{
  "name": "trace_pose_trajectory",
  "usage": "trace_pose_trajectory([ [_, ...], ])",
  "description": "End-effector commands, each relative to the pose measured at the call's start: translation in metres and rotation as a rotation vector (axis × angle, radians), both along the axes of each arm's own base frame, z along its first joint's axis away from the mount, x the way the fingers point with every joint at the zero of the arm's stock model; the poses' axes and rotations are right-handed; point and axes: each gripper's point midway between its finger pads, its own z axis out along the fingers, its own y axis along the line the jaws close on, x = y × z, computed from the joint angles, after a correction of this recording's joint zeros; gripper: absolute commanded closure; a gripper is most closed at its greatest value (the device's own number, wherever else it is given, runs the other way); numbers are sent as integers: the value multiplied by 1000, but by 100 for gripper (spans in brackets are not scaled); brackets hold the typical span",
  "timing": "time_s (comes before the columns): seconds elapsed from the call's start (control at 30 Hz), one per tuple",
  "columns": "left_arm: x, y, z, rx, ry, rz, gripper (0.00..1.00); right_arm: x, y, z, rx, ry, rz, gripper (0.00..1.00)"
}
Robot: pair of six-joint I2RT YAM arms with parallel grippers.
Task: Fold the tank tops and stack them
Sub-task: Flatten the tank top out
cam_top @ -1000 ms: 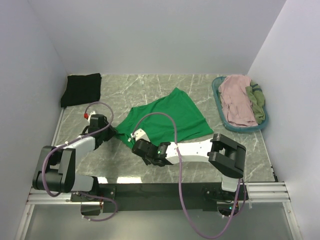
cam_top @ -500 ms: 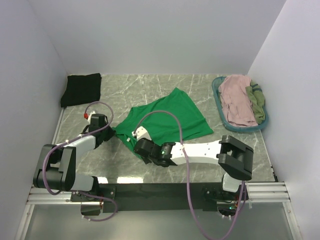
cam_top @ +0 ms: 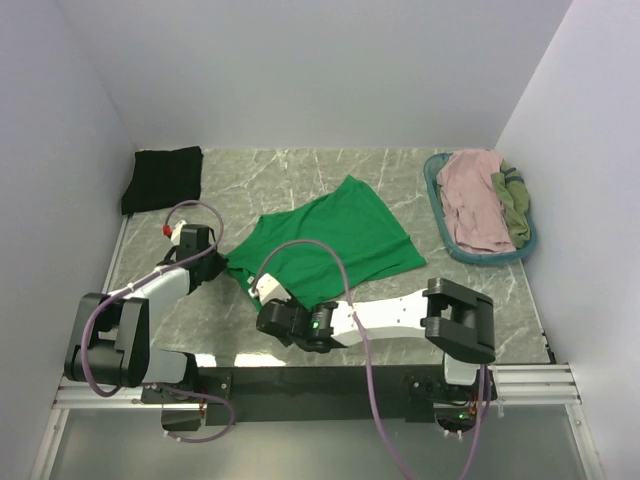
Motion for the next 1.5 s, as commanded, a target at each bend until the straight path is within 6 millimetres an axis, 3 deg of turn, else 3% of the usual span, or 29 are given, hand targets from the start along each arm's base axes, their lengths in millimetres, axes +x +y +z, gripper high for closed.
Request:
trace_pose_trajectory([
  [0.0, 9, 4, 17, 14, -30, 30, 99, -1, 21, 7, 5, -55, 21, 48],
  [0.4, 9, 7, 26, 24, -25, 48, 99, -16, 49, 18, 48, -67, 56, 48],
  [0.57, 10, 9, 33, 37, -28, 47, 99, -14, 61, 5, 17, -73, 59, 48],
  [0.93, 11, 8, 35, 33, -24, 40, 99, 0, 41, 3, -57, -131, -57, 47],
  [1.37, 14, 7, 37, 31, -29, 43, 99, -6, 61, -14, -37, -111, -26, 46],
  [1.47, 14, 7, 38, 32, -32, 38, 99, -5, 62, -9, -27, -124, -38, 46],
])
